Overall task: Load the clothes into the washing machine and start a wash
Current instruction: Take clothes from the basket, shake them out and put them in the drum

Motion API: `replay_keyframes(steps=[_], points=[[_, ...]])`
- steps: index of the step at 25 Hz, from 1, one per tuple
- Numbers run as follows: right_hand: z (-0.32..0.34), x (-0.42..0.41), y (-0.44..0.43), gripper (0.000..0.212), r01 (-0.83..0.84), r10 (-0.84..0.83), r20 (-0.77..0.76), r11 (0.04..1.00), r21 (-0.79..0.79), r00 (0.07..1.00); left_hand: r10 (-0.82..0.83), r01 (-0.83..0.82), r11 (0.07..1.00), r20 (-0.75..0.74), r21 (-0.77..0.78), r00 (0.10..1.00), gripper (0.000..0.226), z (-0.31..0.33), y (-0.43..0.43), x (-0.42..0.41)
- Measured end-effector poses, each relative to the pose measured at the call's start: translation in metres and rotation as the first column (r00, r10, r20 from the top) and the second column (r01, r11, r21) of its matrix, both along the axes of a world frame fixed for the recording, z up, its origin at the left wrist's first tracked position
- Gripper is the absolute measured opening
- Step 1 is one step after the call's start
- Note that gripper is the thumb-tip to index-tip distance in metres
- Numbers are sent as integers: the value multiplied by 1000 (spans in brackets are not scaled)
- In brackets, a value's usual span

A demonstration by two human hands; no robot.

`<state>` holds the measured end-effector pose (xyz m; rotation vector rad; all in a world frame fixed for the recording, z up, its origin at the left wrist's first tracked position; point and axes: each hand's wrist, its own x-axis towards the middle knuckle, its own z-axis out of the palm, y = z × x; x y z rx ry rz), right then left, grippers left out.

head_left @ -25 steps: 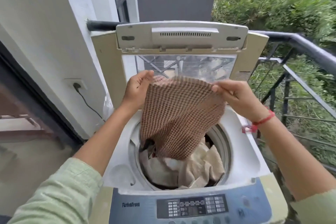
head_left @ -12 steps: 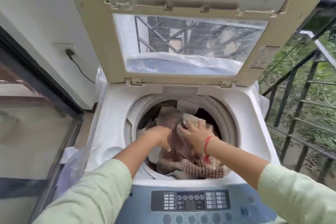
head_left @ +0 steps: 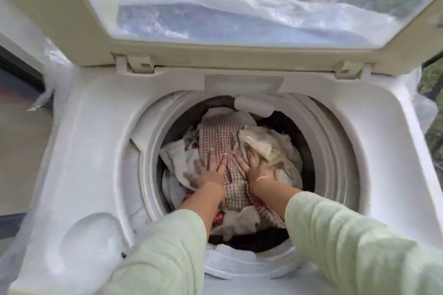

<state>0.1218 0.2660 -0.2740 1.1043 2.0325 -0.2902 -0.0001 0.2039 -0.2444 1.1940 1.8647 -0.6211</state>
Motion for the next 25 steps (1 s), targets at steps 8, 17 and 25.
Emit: replay_keyframes(steps=[8, 17, 25], points=[[28, 2, 16, 116, -46, 55, 55, 987, -153, 997, -105, 122, 981, 115, -151, 988, 143, 20, 21, -5], [260, -25, -28, 59, -35, 5, -577, 999, -42, 817, -129, -268, 630, 438, 729, 890, 59, 226, -86, -118], [324, -204, -255, 32, 95, -464, -878, 885, -455, 114, 510, -661, 122, 524, 740, 682, 46, 181, -332, -324]])
